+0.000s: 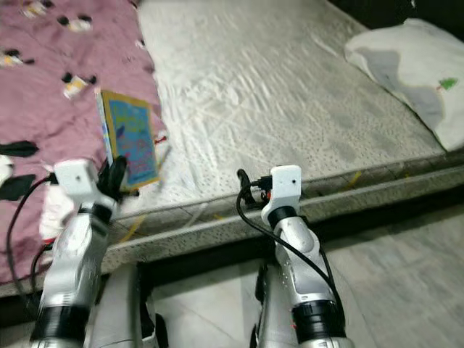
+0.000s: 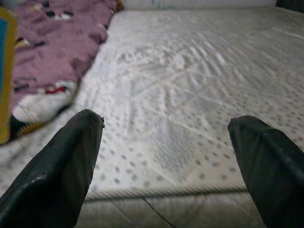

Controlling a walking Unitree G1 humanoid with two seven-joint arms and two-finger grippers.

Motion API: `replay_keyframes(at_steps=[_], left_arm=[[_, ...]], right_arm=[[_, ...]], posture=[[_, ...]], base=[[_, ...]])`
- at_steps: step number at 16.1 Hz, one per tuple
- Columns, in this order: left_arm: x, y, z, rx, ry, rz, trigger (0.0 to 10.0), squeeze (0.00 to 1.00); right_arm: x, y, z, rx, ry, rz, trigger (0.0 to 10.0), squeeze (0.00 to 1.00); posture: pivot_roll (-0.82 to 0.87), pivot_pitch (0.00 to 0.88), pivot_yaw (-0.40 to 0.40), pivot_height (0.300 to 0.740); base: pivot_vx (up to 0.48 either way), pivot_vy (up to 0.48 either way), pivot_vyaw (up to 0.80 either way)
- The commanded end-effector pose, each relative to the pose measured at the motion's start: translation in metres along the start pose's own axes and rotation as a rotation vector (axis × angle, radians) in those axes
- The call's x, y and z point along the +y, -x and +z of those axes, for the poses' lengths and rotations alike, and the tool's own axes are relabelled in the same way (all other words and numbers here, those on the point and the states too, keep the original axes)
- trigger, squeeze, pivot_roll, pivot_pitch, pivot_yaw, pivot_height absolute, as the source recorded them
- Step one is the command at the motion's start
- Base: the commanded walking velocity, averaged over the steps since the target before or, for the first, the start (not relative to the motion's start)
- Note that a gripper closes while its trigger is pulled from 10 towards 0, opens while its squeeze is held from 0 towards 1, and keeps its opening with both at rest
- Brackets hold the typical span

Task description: Clean up the room

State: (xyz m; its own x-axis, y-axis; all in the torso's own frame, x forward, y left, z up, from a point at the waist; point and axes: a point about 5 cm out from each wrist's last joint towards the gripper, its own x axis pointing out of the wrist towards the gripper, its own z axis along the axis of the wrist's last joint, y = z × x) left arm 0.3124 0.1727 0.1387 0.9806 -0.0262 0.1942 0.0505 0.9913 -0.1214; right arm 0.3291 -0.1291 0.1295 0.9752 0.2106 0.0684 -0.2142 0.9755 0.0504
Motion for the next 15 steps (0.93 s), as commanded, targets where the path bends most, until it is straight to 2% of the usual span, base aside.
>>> replay_keyframes(at_steps=[1,2,4,10,15], left_arm=[[-0.002,-0.001,0.015,-0.081,-0.066,-0.014,0.0,0.00],[-0.001,0.002,0.015,-0.083,-0.098,0.004,10.0,0.00],[-0.002,0.011,0.014,-0.075,-0.193,0.031,10.0,0.00],[-0.003,0.022,0.003,-0.009,-0.208,0.043,10.0,0.00],[-0.005,0.030,-0.001,0.028,-0.219,0.024,10.0,0.00]], right_arm=[[-0.002,-0.002,0.003,-0.024,-0.018,-0.017,10.0,0.00],[-0.001,-0.003,0.004,-0.036,-0.024,-0.021,10.0,0.00],[0.001,-0.007,0.008,-0.070,-0.051,-0.033,10.0,0.00],[0.005,-0.009,0.010,-0.093,-0.109,-0.067,10.0,0.00],[0.000,0.001,0.001,-0.074,-0.138,-0.127,10.0,0.00]], posture=[[0.04,0.037,0.007,0.531],[0.04,0.023,0.017,0.531],[0.05,0.012,0.028,0.541],[0.04,0.016,0.042,0.608],[0.03,0.037,0.071,0.670]], base=[[0.000,0.000,0.00],[0.000,0.000,0.00],[0.000,0.000,0.00],[0.000,0.000,0.00],[0.000,0.000,0.00]])
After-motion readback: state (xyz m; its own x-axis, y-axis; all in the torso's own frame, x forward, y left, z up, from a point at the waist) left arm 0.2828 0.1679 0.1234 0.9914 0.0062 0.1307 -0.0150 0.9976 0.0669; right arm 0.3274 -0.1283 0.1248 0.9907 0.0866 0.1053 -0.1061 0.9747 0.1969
